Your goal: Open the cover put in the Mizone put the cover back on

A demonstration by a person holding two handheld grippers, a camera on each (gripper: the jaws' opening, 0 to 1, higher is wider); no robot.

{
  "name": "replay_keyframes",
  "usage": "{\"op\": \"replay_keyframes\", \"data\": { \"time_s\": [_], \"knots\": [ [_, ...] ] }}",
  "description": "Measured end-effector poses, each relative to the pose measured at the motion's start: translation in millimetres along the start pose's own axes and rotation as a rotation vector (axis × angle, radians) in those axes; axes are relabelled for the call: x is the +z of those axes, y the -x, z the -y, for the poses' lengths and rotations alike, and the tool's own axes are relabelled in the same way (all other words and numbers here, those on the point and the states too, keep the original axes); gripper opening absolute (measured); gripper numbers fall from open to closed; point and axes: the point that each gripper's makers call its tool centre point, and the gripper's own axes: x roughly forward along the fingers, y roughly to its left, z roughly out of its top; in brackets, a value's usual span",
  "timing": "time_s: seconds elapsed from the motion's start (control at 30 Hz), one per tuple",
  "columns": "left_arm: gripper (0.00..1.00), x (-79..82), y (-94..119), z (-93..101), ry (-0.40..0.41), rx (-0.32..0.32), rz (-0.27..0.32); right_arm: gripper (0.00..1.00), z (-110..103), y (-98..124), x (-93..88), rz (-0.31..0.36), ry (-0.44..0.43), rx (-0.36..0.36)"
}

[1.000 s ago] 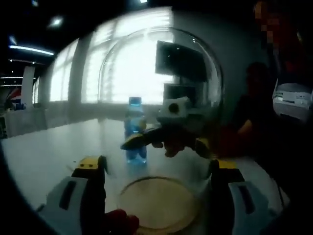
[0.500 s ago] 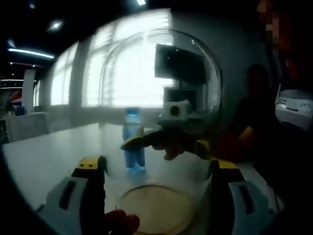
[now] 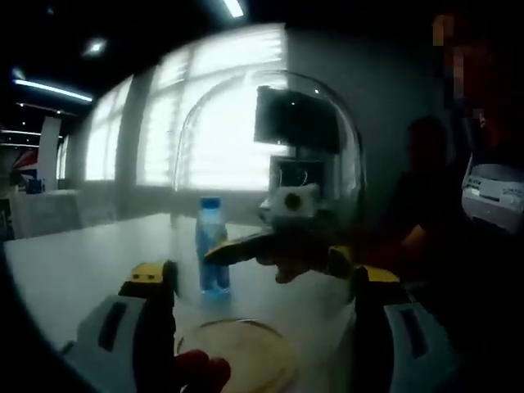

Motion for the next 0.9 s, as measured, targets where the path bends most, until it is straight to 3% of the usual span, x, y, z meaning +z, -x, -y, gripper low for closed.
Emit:
{"op": "replay_keyframes", "data": {
  "time_s": [0.57, 0.9],
  "knots": [
    [0.77, -15.1, -0.7, 56.9, -0.003, 0.004, -0.023, 0.90, -48.6, 19.4, -7.6, -0.068, 0.039, -0.006],
    [0.77, -23.7, -0.3, 81.7, 0.011, 0.003, -0.036, 0.90, -72.4, 29.2, -14.9, -0.063, 0.036, -0.013]
  ]
}}
